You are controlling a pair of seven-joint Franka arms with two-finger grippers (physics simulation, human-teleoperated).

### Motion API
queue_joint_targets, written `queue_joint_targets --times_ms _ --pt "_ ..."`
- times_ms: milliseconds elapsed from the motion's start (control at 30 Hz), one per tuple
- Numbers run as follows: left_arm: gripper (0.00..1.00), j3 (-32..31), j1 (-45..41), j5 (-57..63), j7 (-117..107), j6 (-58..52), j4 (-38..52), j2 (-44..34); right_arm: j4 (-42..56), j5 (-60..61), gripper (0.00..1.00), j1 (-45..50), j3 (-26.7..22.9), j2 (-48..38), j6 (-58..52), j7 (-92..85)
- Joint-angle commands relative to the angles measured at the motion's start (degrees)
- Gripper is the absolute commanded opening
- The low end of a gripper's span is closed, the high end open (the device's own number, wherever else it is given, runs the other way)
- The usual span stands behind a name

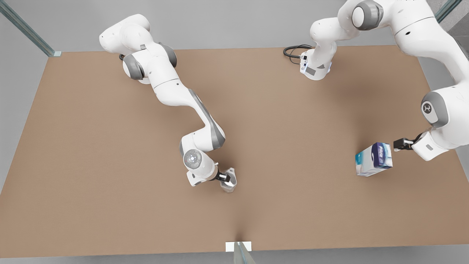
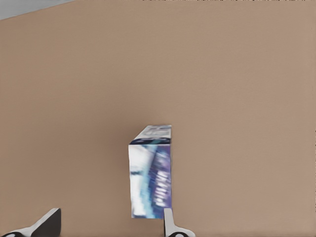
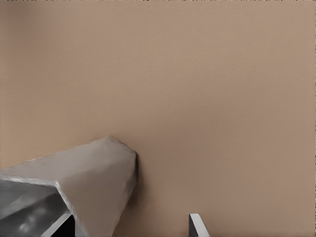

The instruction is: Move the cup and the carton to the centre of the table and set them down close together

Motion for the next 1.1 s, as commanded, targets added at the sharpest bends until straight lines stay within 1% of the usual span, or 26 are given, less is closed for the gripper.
queue_joint_targets --times_ms 0,200,233,300,333,367,400,433,467,500,533,567,633,900,1067 --pt "1.0 0.0 0.0 -1.1 -0.3 0.0 0.0 0.1 0.0 0.0 1.0 0.0 0.0 0.0 0.0 0.0" --pt "1.0 0.0 1.0 -1.2 -0.7 5.3 -4.2 1.8 0.0 0.0 1.0 -0.4 0.0 -0.4 -0.6 -0.1" --pt "1.0 0.0 0.9 -2.9 -1.9 4.4 -4.4 1.7 0.0 0.0 1.0 -0.4 0.0 -0.5 -0.6 0.0" --pt "1.0 0.0 0.5 -3.5 -2.5 4.4 -4.7 1.7 -0.4 0.1 1.0 0.1 0.3 -3.4 -1.1 0.6" --pt "1.0 0.0 0.4 -4.2 -2.6 4.6 -4.8 1.8 -0.9 0.1 1.0 2.3 -0.2 -5.0 -2.2 0.8" --pt "1.0 0.0 0.3 -4.2 -2.6 5.0 -4.9 1.8 -1.3 0.1 1.0 2.8 -0.3 -6.5 -5.2 0.8" --pt "1.0 0.0 0.4 -4.2 -2.6 5.1 -4.9 2.2 -1.3 -0.9 1.0 2.1 -0.6 -10.3 -12.3 0.6" --pt "1.0 0.0 0.4 -4.1 -2.3 5.8 -5.1 2.3 -1.1 -9.7 1.0 1.1 -3.7 -18.4 -25.5 -5.0" --pt "1.0 0.1 0.5 -3.9 -1.4 6.7 -5.5 2.3 -1.3 -19.5 1.0 -1.4 -3.7 -24.3 -30.8 -22.1" --pt "1.0 0.1 0.6 -3.6 -0.4 7.1 -5.5 2.3 -1.4 -24.5 1.0 -5.3 -3.3 -28.0 -34.4 -32.8" --pt "1.0 0.1 0.7 -3.6 -0.3 7.2 -5.5 2.5 -5.6 -29.0 1.0 -13.5 3.2 -33.9 -35.0 -35.7" --pt "1.0 0.1 0.7 -3.5 -0.3 7.2 -5.5 2.6 -12.6 -40.4 1.0 -24.4 16.5 -40.9 -34.1 -35.7" --pt "1.0 0.1 0.5 -3.3 -0.3 8.3 -6.3 2.6 -22.1 -40.3 1.0 -29.0 16.9 -50.2 -33.7 -34.9" --pt "1.0 0.1 0.5 -3.3 0.6 9.2 -7.7 2.9 -22.8 -40.2 1.0 -28.7 16.8 -49.6 -33.8 -31.8" --pt "1.0 0.1 0.5 -3.3 0.6 12.2 -10.3 3.6 -22.7 -40.2 1.0 -28.7 16.8 -49.5 -33.8 -31.8"
